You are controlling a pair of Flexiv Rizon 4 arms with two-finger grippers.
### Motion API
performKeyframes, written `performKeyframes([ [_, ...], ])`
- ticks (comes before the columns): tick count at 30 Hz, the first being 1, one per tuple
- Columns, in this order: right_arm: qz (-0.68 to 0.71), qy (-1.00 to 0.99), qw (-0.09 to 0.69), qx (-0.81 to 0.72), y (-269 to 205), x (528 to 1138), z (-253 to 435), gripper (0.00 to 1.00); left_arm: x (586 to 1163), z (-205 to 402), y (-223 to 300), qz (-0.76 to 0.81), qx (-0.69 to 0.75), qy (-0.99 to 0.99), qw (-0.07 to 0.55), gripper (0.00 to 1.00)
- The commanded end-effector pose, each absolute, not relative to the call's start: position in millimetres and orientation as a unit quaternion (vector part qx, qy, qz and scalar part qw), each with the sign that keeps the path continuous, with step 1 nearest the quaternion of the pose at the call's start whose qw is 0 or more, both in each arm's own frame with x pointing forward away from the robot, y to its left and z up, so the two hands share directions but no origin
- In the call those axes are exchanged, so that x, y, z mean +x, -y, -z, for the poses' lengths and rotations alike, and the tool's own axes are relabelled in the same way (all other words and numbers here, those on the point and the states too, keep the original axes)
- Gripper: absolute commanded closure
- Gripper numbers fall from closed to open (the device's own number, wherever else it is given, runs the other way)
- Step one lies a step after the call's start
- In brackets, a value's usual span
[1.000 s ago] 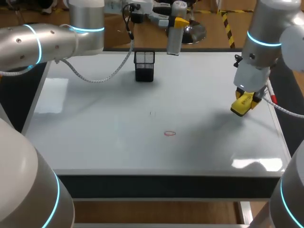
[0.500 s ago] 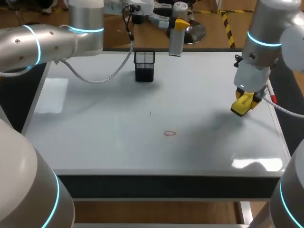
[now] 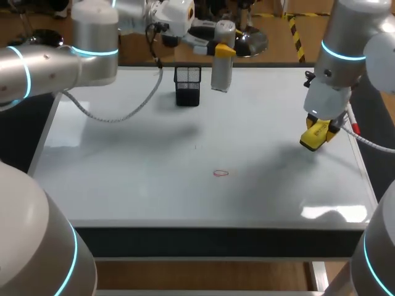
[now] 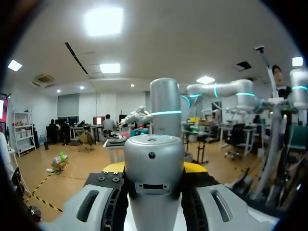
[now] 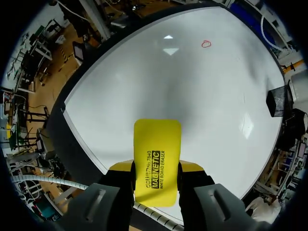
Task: Pick up the inspection probe, press it on each red-marked spot on the whiteboard one by one, put down the probe, pick up the eraser, and wipe off all the red marks.
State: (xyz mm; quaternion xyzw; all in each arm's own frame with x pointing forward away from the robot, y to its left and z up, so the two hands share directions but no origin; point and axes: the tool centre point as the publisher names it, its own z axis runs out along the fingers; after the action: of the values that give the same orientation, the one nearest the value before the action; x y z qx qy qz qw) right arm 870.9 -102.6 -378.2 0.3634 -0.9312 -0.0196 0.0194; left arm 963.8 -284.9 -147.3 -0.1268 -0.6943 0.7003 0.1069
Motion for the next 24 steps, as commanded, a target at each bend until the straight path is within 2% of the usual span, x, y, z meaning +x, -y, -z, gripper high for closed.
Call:
performKeyframes([
  [1, 0.018, 0.931, 0.02, 0.364, 103, 871, 378, 1.0, 939, 146, 276, -0.702, -0.13, 0.692, 0.108, 1.0],
  [24, 0.018, 0.931, 0.02, 0.364, 103, 871, 378, 1.0, 844, 184, 263, -0.712, -0.138, 0.669, 0.162, 1.0],
])
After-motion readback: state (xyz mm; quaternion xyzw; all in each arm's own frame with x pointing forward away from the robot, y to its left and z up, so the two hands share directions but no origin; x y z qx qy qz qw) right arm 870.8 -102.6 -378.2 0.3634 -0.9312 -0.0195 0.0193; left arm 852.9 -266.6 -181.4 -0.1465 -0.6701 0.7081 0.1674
